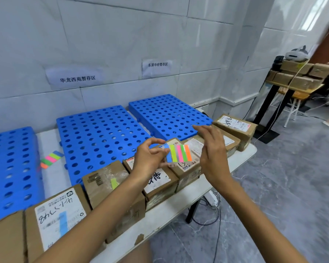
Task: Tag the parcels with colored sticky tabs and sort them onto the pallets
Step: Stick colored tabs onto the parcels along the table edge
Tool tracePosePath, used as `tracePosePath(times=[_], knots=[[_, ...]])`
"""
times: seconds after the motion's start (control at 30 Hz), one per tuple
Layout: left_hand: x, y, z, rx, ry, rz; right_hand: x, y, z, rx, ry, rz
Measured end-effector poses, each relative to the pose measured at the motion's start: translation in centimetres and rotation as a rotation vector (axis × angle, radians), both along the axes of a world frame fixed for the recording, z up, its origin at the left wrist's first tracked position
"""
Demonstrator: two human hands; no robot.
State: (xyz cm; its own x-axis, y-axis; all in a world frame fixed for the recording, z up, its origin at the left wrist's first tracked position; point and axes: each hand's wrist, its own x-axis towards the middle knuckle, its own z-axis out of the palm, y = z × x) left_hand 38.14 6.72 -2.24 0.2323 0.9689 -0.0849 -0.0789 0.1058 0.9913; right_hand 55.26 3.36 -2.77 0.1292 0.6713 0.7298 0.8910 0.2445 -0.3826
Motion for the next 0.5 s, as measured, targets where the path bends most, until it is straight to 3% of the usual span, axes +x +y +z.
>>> tracePosePath(times=[0.07, 0.23, 0.5], knots=[[0.2, -0.4, 0.1, 0.027, 0.029, -0.025, 0.0, -0.6, 0.6, 0.025, -0.023, -0.002], [0.6, -1.4, 0.5, 0.052, -0.001, -0.048, -0.2, -0.8, -0.8, -0.057, -0.392, 0.006], [1.4, -2.4, 0.8, 0.095, 0.036, -0.075, 0.3, -2.1, -0.9, 0.004, -0.467, 0.008]])
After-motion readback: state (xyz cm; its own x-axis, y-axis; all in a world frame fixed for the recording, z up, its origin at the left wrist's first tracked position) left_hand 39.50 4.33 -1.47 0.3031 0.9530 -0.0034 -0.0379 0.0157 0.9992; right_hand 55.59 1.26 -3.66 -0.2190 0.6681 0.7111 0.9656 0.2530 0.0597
